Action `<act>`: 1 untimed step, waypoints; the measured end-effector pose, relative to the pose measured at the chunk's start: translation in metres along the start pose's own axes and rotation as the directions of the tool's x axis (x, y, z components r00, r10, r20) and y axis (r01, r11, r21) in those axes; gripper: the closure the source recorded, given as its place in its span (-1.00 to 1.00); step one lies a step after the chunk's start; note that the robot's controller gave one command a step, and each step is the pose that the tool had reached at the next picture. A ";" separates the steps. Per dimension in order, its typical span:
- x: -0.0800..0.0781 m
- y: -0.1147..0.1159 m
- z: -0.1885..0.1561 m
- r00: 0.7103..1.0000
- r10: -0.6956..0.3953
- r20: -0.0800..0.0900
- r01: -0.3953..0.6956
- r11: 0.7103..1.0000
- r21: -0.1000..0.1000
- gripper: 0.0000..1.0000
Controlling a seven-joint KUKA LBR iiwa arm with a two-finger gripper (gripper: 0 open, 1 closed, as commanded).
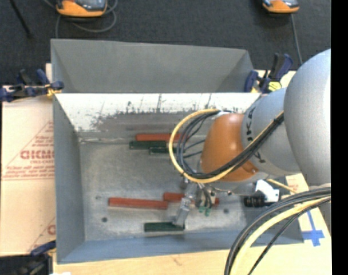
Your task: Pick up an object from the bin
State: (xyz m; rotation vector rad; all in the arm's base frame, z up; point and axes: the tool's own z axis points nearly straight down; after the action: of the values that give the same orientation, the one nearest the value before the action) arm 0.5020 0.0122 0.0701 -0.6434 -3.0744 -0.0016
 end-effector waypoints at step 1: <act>-0.001 -0.001 -0.001 1.000 -0.005 0.002 0.005 1.000 0.001 -1.00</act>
Offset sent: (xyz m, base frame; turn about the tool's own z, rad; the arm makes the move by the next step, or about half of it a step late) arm 0.0000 0.0000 0.0000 0.0000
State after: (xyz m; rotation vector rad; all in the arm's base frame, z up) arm 0.5028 0.0112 0.0707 -0.6363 -3.0780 0.0006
